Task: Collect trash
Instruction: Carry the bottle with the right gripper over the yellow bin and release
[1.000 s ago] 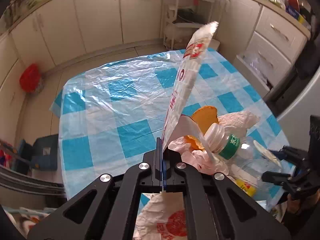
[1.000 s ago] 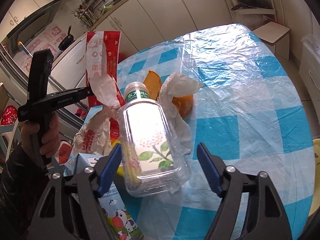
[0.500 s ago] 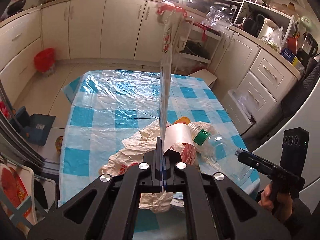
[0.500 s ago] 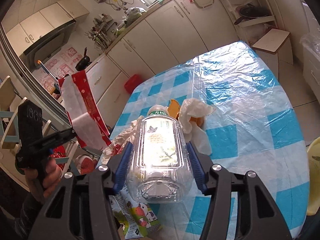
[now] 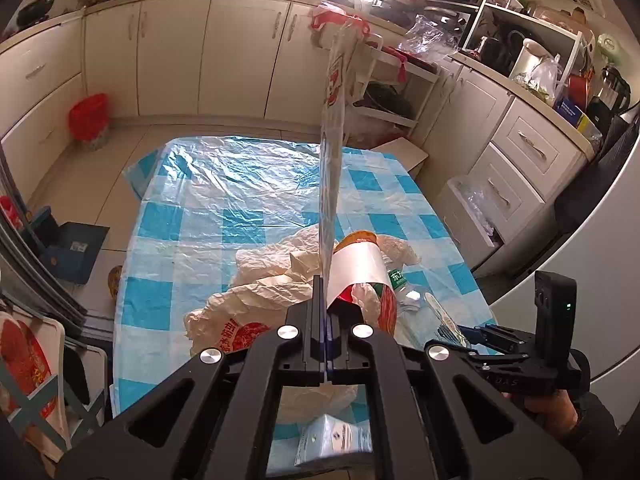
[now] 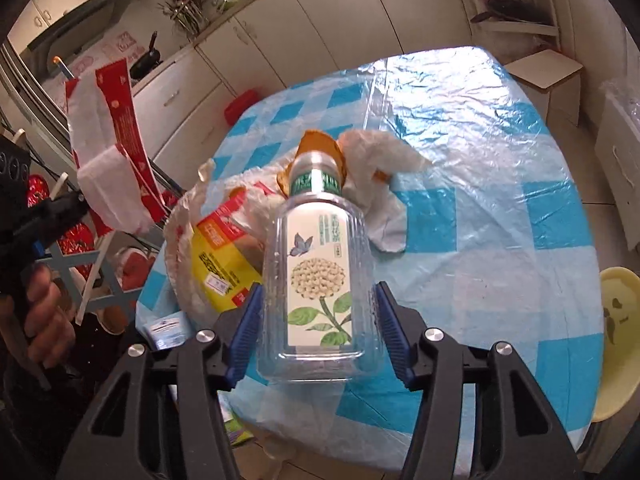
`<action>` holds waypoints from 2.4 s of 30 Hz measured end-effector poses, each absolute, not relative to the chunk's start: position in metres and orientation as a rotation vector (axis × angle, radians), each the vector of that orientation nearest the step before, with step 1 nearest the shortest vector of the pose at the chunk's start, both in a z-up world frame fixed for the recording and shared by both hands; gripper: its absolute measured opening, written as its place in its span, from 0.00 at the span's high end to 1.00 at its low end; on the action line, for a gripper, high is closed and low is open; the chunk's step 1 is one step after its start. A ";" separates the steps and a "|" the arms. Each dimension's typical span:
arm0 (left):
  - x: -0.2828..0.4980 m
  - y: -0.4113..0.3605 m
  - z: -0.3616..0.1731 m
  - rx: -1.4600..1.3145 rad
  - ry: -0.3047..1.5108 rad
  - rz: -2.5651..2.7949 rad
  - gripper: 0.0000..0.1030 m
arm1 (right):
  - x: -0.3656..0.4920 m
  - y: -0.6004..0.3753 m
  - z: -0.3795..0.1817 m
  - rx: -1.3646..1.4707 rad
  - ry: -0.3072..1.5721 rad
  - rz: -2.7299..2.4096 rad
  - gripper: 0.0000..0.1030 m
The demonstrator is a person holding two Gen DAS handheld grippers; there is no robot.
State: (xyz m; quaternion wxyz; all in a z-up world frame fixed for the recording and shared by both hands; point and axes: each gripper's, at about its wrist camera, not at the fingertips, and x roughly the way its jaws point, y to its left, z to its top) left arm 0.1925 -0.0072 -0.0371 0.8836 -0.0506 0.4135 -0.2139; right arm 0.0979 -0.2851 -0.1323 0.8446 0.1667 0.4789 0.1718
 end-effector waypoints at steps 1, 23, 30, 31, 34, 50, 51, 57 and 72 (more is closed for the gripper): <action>0.192 -0.006 -0.038 -0.109 0.863 -0.442 0.99 | 0.100 -0.283 -0.136 0.345 1.025 0.365 0.46; 0.184 -0.016 -0.045 -0.131 0.877 -0.497 0.99 | 0.069 -0.361 -0.105 0.919 0.783 0.507 0.47; 0.177 -0.077 -0.037 -0.115 0.884 -0.643 0.99 | 0.041 -0.437 -0.096 0.852 0.774 0.247 0.47; 0.177 -0.092 -0.037 -0.111 0.889 -0.676 0.99 | 0.034 -0.450 -0.099 0.847 0.787 0.194 0.47; 0.173 -0.135 -0.040 -0.091 0.911 -0.762 0.99 | 0.019 -0.488 -0.112 0.821 0.857 0.024 0.47; 0.144 -0.378 -0.137 0.063 1.140 -0.989 0.99 | 0.006 -0.608 -0.181 0.918 1.018 -0.387 0.41; 0.144 -0.391 -0.145 0.078 1.159 -0.987 0.99 | 0.000 -0.613 -0.173 0.923 0.966 -0.400 0.38; 0.139 -0.434 -0.173 0.154 1.223 -0.962 0.67 | -0.024 -0.621 -0.134 0.911 0.730 -0.408 0.32; 0.123 -0.275 -0.100 0.069 0.997 -0.801 0.50 | 0.016 -0.572 -0.101 0.716 0.724 -0.226 0.31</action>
